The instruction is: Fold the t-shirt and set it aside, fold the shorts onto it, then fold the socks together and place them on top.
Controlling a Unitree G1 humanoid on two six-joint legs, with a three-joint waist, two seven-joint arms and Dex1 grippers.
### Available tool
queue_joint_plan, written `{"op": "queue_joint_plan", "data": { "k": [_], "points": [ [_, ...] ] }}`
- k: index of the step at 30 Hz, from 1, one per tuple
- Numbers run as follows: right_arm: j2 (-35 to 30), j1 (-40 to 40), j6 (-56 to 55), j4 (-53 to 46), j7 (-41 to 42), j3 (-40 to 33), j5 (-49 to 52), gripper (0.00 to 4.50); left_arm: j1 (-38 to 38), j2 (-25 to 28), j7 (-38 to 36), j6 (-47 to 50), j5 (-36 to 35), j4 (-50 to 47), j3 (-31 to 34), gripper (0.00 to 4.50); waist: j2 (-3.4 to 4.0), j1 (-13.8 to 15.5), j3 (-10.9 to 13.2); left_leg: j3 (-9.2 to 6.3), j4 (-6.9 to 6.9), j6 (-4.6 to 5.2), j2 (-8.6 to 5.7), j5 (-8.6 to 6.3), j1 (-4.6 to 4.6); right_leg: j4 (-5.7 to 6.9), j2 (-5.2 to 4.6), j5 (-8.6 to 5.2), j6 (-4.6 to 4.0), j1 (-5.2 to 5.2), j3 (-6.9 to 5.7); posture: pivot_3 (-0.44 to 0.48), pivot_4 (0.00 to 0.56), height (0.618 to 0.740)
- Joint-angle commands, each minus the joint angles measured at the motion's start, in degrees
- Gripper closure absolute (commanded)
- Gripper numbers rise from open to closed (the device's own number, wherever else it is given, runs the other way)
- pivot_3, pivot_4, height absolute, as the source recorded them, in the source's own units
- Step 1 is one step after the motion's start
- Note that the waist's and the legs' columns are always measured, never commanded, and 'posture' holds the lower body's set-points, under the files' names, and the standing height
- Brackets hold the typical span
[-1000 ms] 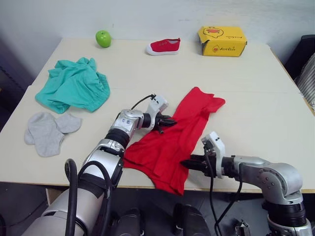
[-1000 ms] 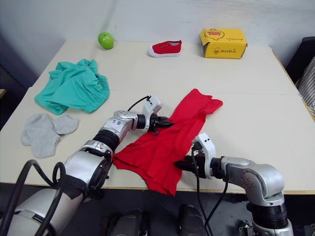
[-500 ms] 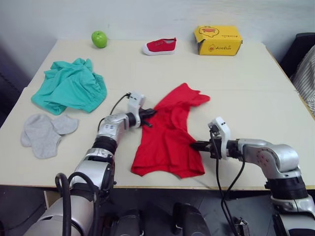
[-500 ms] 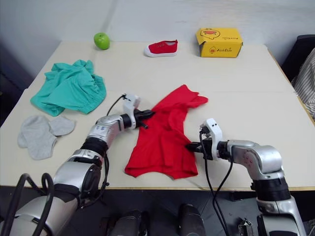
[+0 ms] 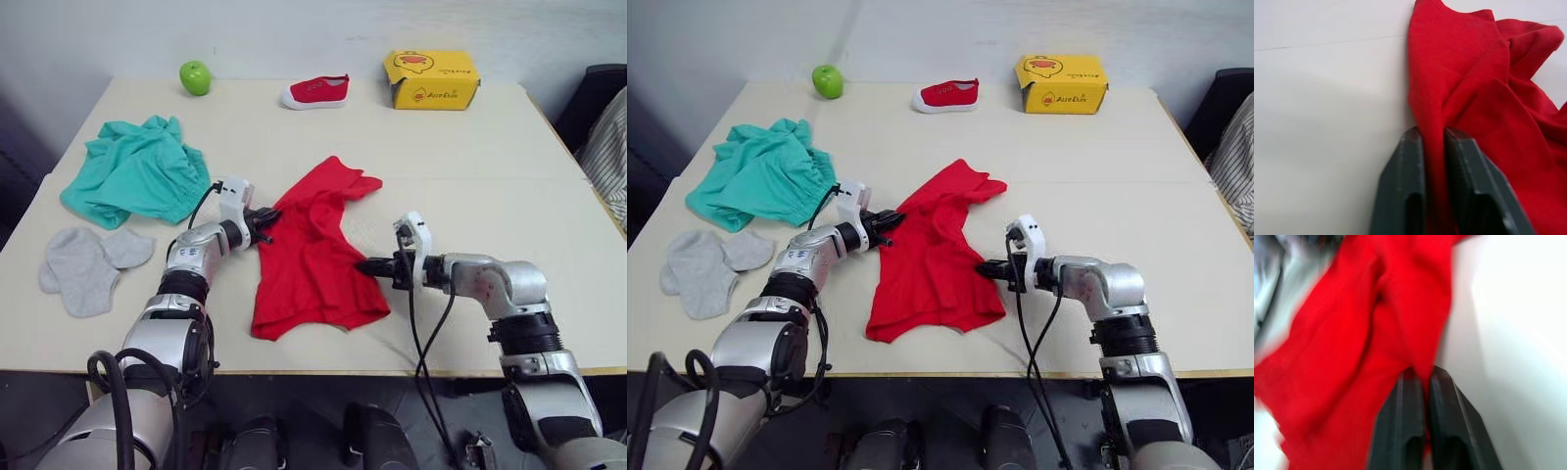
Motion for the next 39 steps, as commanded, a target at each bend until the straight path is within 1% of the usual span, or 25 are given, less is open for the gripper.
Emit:
{"op": "queue_joint_plan", "data": {
  "k": [1,3,4,5,7,8,9,10,11,13,16,17,18,20,23,25,28,33,39],
  "points": [
    [-7.26,3.26,-1.74,-8.39,7.11,0.52,1.35,2.76,5.11,4.50,-4.00,-1.92,1.64,-9.63,-2.07,2.45,0.04,0.01,0.02,0.02,0.00,0.00,0.00,-0.01,-0.04,-0.01,0.00,0.00,0.00,-0.04,0.01,0.000,0.150,0.740],
    [-12.14,6.78,-7.18,-12.43,13.13,2.32,0.31,2.10,9.19,7.09,-6.11,-3.34,1.82,-16.35,-2.77,1.84,0.04,0.03,0.03,0.06,-0.05,0.00,-0.02,-0.03,-0.08,-0.05,-0.01,0.00,0.00,-0.11,0.05,0.000,0.150,0.740],
    [-14.08,8.93,-15.86,-12.40,15.39,2.35,-2.97,1.79,12.46,9.51,-8.36,-6.51,2.21,-20.26,-3.20,1.59,0.04,-0.03,0.03,0.07,-0.11,-0.01,-0.02,-0.07,-0.11,-0.16,0.00,0.00,0.00,-0.13,0.04,0.000,0.150,0.740],
    [-15.34,10.54,-25.74,-11.43,16.72,2.17,-6.62,1.42,15.50,12.20,-9.92,-8.05,3.18,-23.64,-3.97,1.25,0.04,-0.13,0.03,0.08,-0.14,-0.03,-0.04,-0.10,-0.10,-0.20,0.03,0.00,0.00,-0.12,0.03,0.000,0.150,0.740],
    [-17.97,12.94,-52.44,-6.89,22.24,3.16,-15.22,0.75,21.06,17.47,-13.08,-15.45,5.10,-29.51,-5.08,0.66,0.04,-0.27,0.03,0.21,-0.11,-0.05,-0.03,-0.15,-0.07,-0.23,0.06,0.00,0.00,-0.13,0.06,0.000,0.150,0.740],
    [-19.34,13.42,-62.60,-3.57,25.08,4.26,-18.48,0.39,23.28,19.46,-14.52,-19.50,5.49,-31.42,-5.42,0.32,0.04,-0.15,0.03,0.24,-0.14,-0.07,-0.03,-0.15,-0.04,-0.22,0.05,0.00,0.00,-0.12,0.06,0.000,0.150,0.740],
    [-19.35,13.23,-71.44,0.08,26.97,4.35,-20.28,0.39,25.05,20.99,-15.56,-25.47,6.00,-32.42,-5.72,0.05,0.07,-0.09,0.05,0.26,-0.12,-0.07,-0.04,-0.15,-0.01,-0.21,0.05,0.00,0.01,-0.11,0.07,0.000,0.150,0.740],
    [-19.04,12.59,-77.42,3.60,27.56,4.33,-21.45,0.39,26.35,22.10,-16.66,-30.25,6.17,-32.92,-6.18,0.02,0.07,-0.10,0.05,0.27,-0.12,-0.07,-0.03,-0.15,0.02,-0.20,0.04,0.00,0.01,-0.10,0.09,0.000,0.150,0.740],
    [-18.72,11.70,-82.05,7.14,27.44,4.52,-22.80,0.39,27.65,22.96,-18.79,-34.59,5.61,-33.18,-6.81,0.02,0.07,-0.06,0.05,0.27,-0.12,-0.07,0.00,-0.15,0.07,-0.22,0.04,0.00,0.01,-0.05,0.10,0.000,0.150,0.740],
    [-18.49,9.75,-96.84,15.08,29.61,6.66,-26.50,0.39,30.05,24.49,-21.80,-44.15,5.53,-33.21,-8.49,0.02,0.15,0.15,0.09,0.21,-0.04,-0.04,0.21,-0.13,0.15,-0.20,-0.02,0.00,0.01,0.07,0.09,0.000,0.150,0.740],
    [-17.61,6.82,-112.07,23.46,31.41,9.49,-29.72,0.39,31.51,25.53,-25.32,-53.29,5.47,-32.19,-11.34,0.02,0.16,0.14,0.10,0.19,0.02,0.00,0.20,-0.13,0.14,-0.17,-0.06,0.01,0.02,0.08,0.09,0.000,0.150,0.740],
    [-17.01,5.53,-115.99,25.46,31.64,10.51,-30.56,0.39,31.16,25.49,-25.18,-56.33,6.17,-31.41,-12.04,0.02,0.17,0.02,0.10,0.18,0.02,0.00,0.20,-0.13,0.13,-0.17,-0.05,0.01,0.01,0.08,0.08,0.000,0.150,0.740],
    [-16.45,4.25,-119.39,27.45,31.56,11.43,-31.39,0.39,30.72,25.39,-25.10,-58.28,6.53,-30.54,-12.60,0.02,0.21,-0.03,0.11,0.21,0.02,0.00,0.19,-0.13,0.14,-0.16,-0.05,0.01,0.01,0.08,0.09,0.000,0.150,0.740],
    [-15.05,1.85,-124.04,31.07,31.43,13.30,-33.07,0.39,29.04,25.02,-23.24,-62.12,9.48,-28.23,-13.71,0.02,0.21,-0.08,0.12,0.23,0.04,0.00,0.19,-0.13,0.17,-0.09,-0.04,0.01,0.01,0.08,0.09,0.000,0.150,0.740],
    [-13.16,-0.57,-127.92,34.76,30.91,15.42,-34.39,0.39,26.93,24.43,-20.57,-65.93,13.52,-25.35,-15.37,0.02,0.22,-0.11,0.11,0.25,0.08,0.00,0.17,-0.12,0.33,-0.01,-0.02,0.00,0.01,0.22,0.10,0.000,0.150,0.740],
    [-11.09,-2.07,-129.61,36.26,30.15,16.82,-35.13,0.39,24.81,23.56,-17.40,-69.13,18.26,-23.18,-16.80,0.02,0.22,-0.03,0.11,0.28,0.06,0.01,0.21,-0.13,0.53,0.02,-0.02,0.00,0.00,0.39,0.13,0.000,0.150,0.740],
    [-8.66,-3.78,-132.10,38.30,28.66,18.57,-36.69,0.39,21.97,22.78,-12.74,-73.11,23.63,-18.92,-18.45,0.02,0.36,0.19,0.04,0.20,0.04,0.06,0.26,-0.16,1.04,-0.05,-0.03,-0.01,-0.01,1.00,0.08,0.000,0.150,0.740],
    [-6.48,-5.85,-135.21,41.42,23.76,20.59,-41.50,0.39,18.55,21.96,-6.88,-77.72,28.68,-14.48,-20.91,0.02,0.55,0.36,-0.08,0.11,0.08,0.13,0.23,-0.20,1.12,0.05,-0.18,-0.01,-0.01,1.09,0.07,0.000,0.150,0.740],
    [-6.66,-7.25,-137.33,43.05,17.38,21.76,-46.42,0.39,15.79,20.76,-0.98,-79.99,33.81,-11.28,-23.89,0.02,0.64,0.14,-0.16,0.13,0.09,0.13,0.23,-0.18,1.20,0.16,-0.18,-0.01,-0.01,1.10,0.09,0.000,0.150,0.740]
  ]
}}
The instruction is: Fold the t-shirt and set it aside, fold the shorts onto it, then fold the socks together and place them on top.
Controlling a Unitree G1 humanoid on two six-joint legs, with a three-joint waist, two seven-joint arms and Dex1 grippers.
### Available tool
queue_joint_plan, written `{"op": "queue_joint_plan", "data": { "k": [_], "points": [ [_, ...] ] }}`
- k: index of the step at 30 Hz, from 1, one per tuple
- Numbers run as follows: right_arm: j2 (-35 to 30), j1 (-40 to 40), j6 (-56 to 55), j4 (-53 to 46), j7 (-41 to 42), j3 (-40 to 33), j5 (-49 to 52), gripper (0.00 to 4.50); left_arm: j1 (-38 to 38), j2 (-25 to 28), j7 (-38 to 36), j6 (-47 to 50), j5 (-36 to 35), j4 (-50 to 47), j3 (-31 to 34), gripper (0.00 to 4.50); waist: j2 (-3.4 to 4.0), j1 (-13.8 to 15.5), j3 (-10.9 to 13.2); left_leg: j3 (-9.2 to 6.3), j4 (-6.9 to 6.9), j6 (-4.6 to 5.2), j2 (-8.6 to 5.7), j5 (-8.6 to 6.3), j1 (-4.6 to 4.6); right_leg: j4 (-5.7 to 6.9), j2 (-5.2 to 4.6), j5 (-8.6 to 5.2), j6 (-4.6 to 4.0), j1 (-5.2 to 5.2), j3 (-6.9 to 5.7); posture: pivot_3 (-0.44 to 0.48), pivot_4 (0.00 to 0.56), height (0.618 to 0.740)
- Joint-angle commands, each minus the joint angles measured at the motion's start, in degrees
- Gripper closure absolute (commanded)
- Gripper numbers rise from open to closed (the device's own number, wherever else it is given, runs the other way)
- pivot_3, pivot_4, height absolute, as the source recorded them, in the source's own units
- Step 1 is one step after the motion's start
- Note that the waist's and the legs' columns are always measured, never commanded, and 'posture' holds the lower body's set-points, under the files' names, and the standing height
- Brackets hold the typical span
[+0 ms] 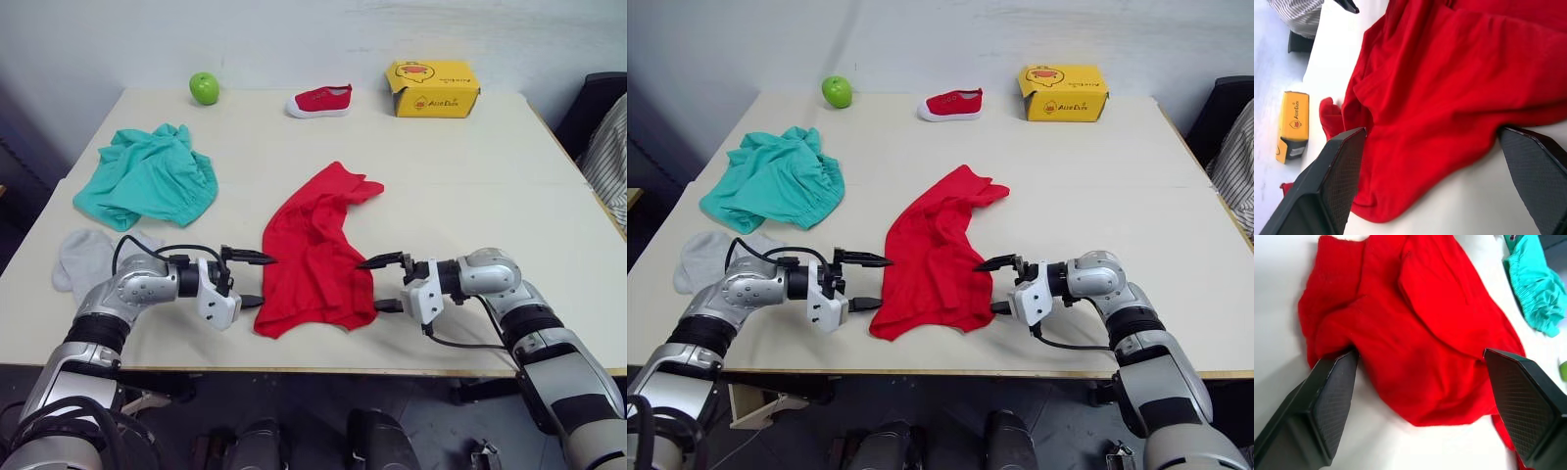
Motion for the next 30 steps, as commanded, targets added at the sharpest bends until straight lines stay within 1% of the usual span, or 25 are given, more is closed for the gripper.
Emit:
{"op": "queue_joint_plan", "data": {
  "k": [1,5,6,8,9,10,16,17,19,20,25,27,30],
  "points": [
    [0.27,-0.50,-0.34,1.26,-3.12,1.95,-3.77,0.39,-1.17,-1.78,3.03,0.08,5.06,3.17,-3.50,0.02,0.02,-0.02,-0.02,0.00,0.00,0.00,0.00,0.00,0.02,0.01,0.00,0.00,0.00,0.01,0.00,0.000,0.150,0.740],
    [0.20,-0.10,0.31,0.12,-3.73,3.39,-3.55,0.39,-3.02,-3.24,3.64,0.34,4.57,4.49,-5.53,0.02,0.04,0.04,-0.05,0.00,0.00,0.02,-0.01,0.02,0.05,0.03,-0.03,0.00,0.00,0.05,0.00,0.000,0.150,0.740],
    [0.33,-0.10,0.50,-0.10,-3.65,3.78,-3.41,0.39,-3.39,-3.49,3.38,0.38,4.22,4.84,-6.09,0.20,0.04,0.03,-0.05,0.00,0.00,0.03,-0.01,0.02,0.05,0.03,-0.03,0.00,0.00,0.05,0.00,0.000,0.150,0.740],
    [0.76,0.14,1.60,-0.83,-2.78,4.59,-2.20,0.78,-3.92,-3.91,3.08,0.30,3.69,5.47,-7.12,0.64,0.05,-0.07,-0.05,0.00,0.00,0.03,-0.03,0.02,0.05,0.04,-0.04,0.00,0.00,0.05,0.01,0.000,0.150,0.740],
    [0.96,0.40,2.36,-1.41,-2.29,5.11,-1.69,1.01,-4.11,-4.21,2.91,0.31,3.56,5.70,-7.66,0.96,0.05,-0.11,-0.05,0.00,0.00,0.03,-0.03,0.02,0.04,0.04,-0.04,0.00,0.00,0.04,0.00,0.000,0.150,0.740],
    [1.13,0.51,3.00,-1.78,-1.99,5.51,-1.36,1.35,-4.34,-4.38,2.86,0.29,3.49,6.02,-8.06,1.26,0.05,-0.12,-0.05,0.00,0.00,0.03,-0.02,0.02,0.04,0.04,-0.03,0.00,0.00,0.04,0.00,0.000,0.150,0.740],
    [1.36,0.44,4.80,-3.39,-3.35,6.35,-1.81,3.50,-5.87,-5.10,2.47,1.57,3.91,7.77,-10.43,3.27,0.04,-0.07,-0.05,0.01,0.00,0.03,-0.01,0.02,-0.03,0.03,-0.02,0.00,0.00,-0.02,-0.01,0.000,0.150,0.740],
    [1.16,0.74,5.26,-4.04,-3.03,6.42,-1.27,3.90,-5.95,-5.23,1.36,1.76,3.12,7.94,-11.01,3.64,0.05,-0.02,-0.05,0.00,0.00,0.03,-0.02,0.02,-0.08,0.03,-0.02,0.00,0.00,-0.05,-0.02,0.000,0.150,0.740],
    [0.64,1.46,6.10,-5.36,-2.71,6.31,-0.36,4.50,-5.57,-5.65,-2.69,2.60,-0.51,8.14,-12.19,4.22,0.07,0.00,-0.05,0.00,0.00,0.03,-0.03,0.02,-0.08,0.02,-0.03,0.00,-0.01,-0.06,-0.02,0.000,0.150,0.740],
    [0.31,1.94,6.88,-6.08,-2.35,6.21,0.28,4.50,-5.28,-5.80,-4.54,3.40,-2.25,7.91,-12.51,4.48,0.10,-0.06,-0.07,0.00,0.00,0.03,-0.03,0.02,-0.07,0.02,-0.03,0.00,-0.01,-0.06,-0.02,0.000,0.150,0.740],
    [-2.62,4.94,12.02,-11.60,0.22,5.65,3.40,4.50,-4.12,-5.45,-10.41,5.79,-7.85,4.86,-12.81,4.48,0.13,-0.09,-0.05,0.01,-0.02,0.05,-0.02,0.00,-0.09,-0.02,-0.02,-0.03,-0.06,-0.08,-0.03,0.000,0.150,0.740],
    [-5.07,7.08,16.13,-16.46,2.24,5.04,6.08,4.50,-2.57,-4.51,-14.49,6.91,-12.58,1.13,-13.41,4.48,0.14,-0.11,-0.05,0.02,-0.03,0.08,-0.02,-0.05,-0.11,-0.07,-0.02,-0.04,-0.06,-0.09,-0.04,0.000,0.150,0.740],
    [-9.76,11.42,24.43,-25.92,4.40,3.33,10.06,4.50,1.78,-2.49,-20.57,13.22,-22.72,-8.96,-13.31,4.48,0.16,-0.09,-0.03,0.01,-0.02,0.12,-0.01,-0.20,-0.17,-0.15,-0.01,-0.04,-0.05,-0.11,-0.05,0.000,0.150,0.740]
  ]
}}
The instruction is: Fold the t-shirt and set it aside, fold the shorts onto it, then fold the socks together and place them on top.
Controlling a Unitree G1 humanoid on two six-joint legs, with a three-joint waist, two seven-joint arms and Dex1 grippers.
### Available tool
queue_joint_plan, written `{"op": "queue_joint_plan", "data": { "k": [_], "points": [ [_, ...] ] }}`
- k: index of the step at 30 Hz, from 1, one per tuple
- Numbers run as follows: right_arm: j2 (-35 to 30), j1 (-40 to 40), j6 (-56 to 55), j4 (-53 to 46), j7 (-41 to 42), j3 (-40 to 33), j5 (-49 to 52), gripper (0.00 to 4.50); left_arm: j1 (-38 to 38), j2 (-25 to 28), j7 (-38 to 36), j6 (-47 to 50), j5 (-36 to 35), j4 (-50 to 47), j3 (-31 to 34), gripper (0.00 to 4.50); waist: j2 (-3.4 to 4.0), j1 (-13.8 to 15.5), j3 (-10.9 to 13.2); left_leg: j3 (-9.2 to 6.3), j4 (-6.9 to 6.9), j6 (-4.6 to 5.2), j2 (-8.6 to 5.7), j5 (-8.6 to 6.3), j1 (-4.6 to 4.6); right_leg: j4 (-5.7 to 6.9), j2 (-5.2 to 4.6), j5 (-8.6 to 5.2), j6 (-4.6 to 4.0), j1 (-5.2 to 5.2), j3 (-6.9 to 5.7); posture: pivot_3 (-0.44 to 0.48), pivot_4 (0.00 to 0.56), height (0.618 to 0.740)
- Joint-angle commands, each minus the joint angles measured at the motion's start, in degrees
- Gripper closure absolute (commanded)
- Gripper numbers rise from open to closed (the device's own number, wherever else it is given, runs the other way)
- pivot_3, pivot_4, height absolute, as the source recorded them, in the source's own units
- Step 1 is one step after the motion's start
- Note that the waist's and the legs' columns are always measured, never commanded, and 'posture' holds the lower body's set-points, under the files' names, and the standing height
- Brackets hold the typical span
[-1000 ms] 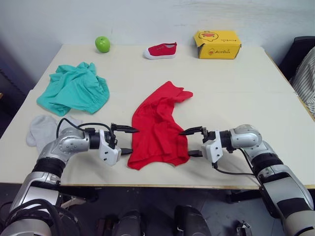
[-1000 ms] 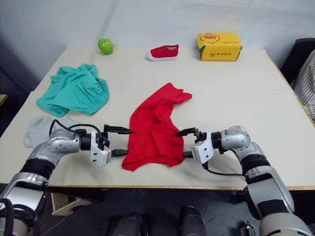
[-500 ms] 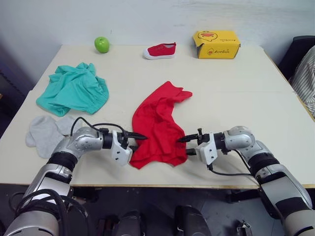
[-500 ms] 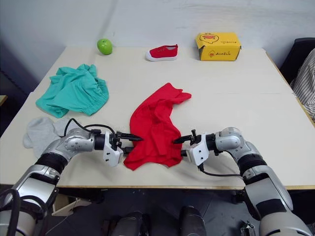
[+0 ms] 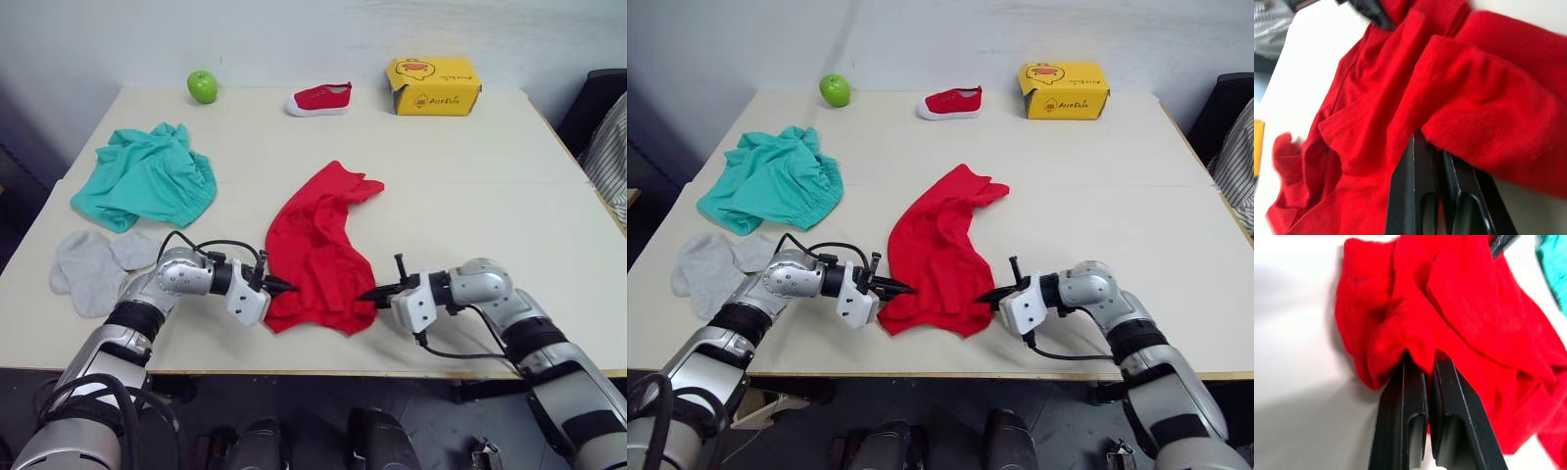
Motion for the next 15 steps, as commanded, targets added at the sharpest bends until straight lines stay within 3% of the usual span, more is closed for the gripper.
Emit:
{"op": "queue_joint_plan", "data": {
  "k": [1,6,15],
  "points": [
    [-5.16,4.35,9.42,-10.54,2.65,-2.63,4.94,4.50,5.59,2.26,-7.61,7.22,-10.06,-10.41,-1.57,4.48,0.03,0.01,0.02,0.00,0.00,0.02,0.01,-0.04,-0.05,-0.08,0.00,0.00,0.00,-0.01,-0.01,0.000,0.150,0.740],
    [-14.22,14.42,21.78,-25.11,4.90,-6.08,8.51,4.50,12.56,5.01,-13.00,19.94,-18.77,-28.16,-1.05,4.48,0.13,0.15,0.26,0.00,0.04,0.03,0.08,-0.12,-0.16,-0.31,0.07,0.00,0.01,-0.01,-0.05,0.000,0.150,0.740],
    [-27.89,34.45,45.51,-51.70,8.78,-10.78,17.62,4.50,22.44,12.29,-16.86,33.75,-21.98,-47.08,2.25,4.48,0.24,1.54,0.43,-0.03,0.07,-0.09,0.28,-0.37,-0.14,-0.64,0.19,-0.05,-0.07,-0.04,-0.02,0.000,0.150,0.740]
  ]
}}
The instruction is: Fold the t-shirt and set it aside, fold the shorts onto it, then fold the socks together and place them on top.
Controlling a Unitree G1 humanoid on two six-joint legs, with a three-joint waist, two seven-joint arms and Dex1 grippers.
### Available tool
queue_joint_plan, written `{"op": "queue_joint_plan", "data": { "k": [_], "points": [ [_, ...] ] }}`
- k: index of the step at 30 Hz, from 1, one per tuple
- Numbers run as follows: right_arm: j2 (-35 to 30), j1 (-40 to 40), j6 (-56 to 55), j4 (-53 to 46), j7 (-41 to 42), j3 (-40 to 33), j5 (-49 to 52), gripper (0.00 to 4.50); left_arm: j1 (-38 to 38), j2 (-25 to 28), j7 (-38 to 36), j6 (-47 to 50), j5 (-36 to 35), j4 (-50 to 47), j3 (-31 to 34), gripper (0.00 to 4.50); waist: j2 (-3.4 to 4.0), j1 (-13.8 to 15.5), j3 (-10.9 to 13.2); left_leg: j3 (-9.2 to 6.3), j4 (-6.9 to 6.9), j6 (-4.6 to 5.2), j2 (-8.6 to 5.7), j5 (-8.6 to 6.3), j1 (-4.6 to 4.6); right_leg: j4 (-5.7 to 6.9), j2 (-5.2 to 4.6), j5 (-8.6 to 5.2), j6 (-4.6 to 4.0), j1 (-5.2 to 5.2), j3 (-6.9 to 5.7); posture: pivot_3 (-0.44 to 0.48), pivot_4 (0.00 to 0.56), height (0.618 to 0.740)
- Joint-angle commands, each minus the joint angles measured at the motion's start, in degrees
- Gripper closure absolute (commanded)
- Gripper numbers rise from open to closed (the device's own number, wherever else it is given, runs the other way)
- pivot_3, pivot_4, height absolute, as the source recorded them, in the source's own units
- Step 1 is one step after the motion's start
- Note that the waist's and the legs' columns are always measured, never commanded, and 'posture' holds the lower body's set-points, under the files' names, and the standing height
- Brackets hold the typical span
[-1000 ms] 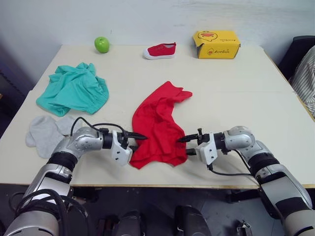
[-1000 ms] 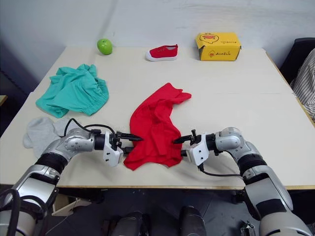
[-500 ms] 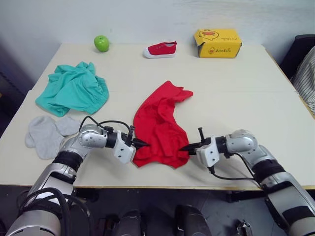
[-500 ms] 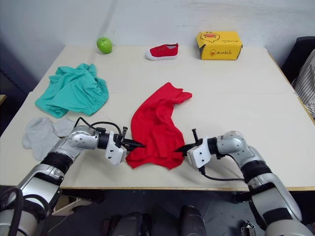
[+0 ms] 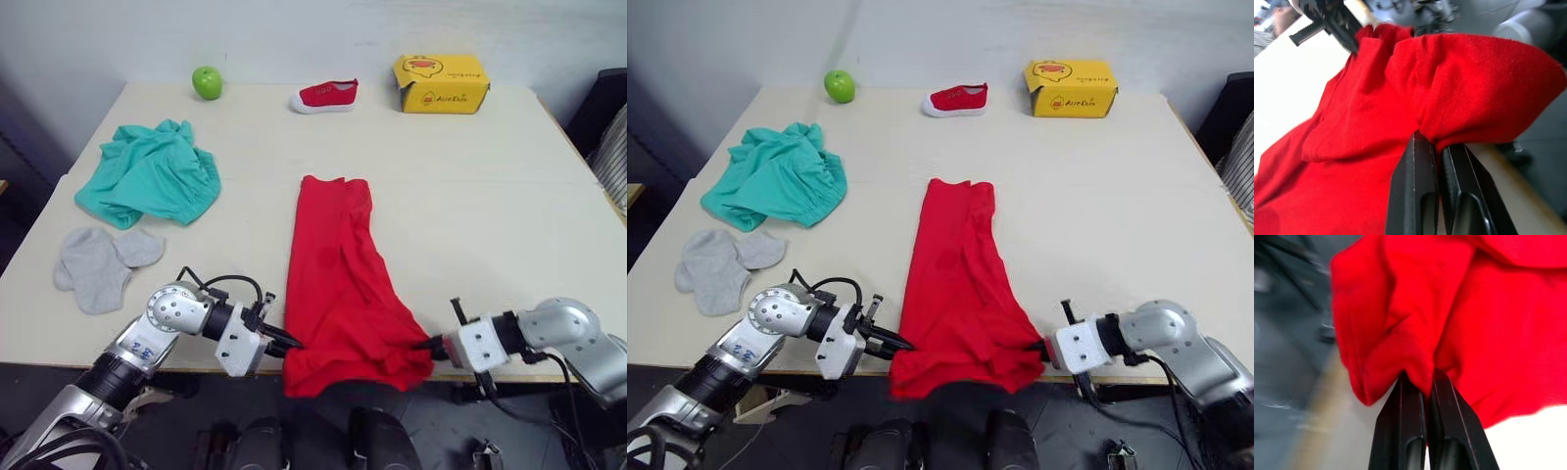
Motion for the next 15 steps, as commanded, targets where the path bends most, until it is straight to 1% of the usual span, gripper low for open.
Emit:
{"op": "queue_joint_plan", "data": {
  "k": [1,6,10,13,15],
  "points": [
    [-4.15,5.14,9.46,-8.99,1.57,-3.56,4.52,4.50,3.05,3.60,-1.57,5.29,-1.48,-6.47,2.75,4.48,0.04,0.02,0.06,0.01,0.00,-0.02,0.06,-0.01,-0.02,-0.05,0.05,-0.01,-0.02,-0.01,-0.03,0.000,0.150,0.740],
    [-6.05,9.90,14.58,-14.99,3.09,-6.71,8.85,4.50,7.60,6.74,-1.93,11.13,-1.79,-12.40,4.95,4.48,0.01,0.20,0.15,0.01,0.01,-0.05,0.13,-0.04,-0.03,-0.07,0.08,-0.03,-0.05,-0.03,-0.01,0.000,0.150,0.740],
    [-6.83,12.63,15.09,-15.93,5.46,-9.97,10.81,4.50,12.45,10.60,-3.56,15.08,-3.82,-16.98,7.12,4.48,0.02,0.18,0.21,0.00,0.00,0.08,0.22,-0.23,-0.05,-0.15,0.08,-0.05,-0.10,-0.03,0.04,0.000,0.150,0.740],
    [-7.38,15.04,15.42,-17.05,7.45,-12.04,11.93,4.50,15.49,11.43,-2.97,17.46,-5.59,-19.63,8.79,4.48,0.08,0.20,0.25,0.01,0.00,-0.03,0.27,-0.23,-0.06,-0.18,0.14,-0.08,-0.14,-0.04,0.02,0.000,0.150,0.740],
    [-6.90,16.80,18.19,-19.54,7.73,-13.59,16.43,4.50,16.81,11.53,-2.51,19.60,-6.60,-20.69,10.09,4.48,0.07,0.29,0.28,0.01,0.00,-0.10,0.27,-0.19,-0.07,-0.19,0.15,-0.08,-0.15,-0.04,0.02,0.000,0.150,0.740]
  ]
}}
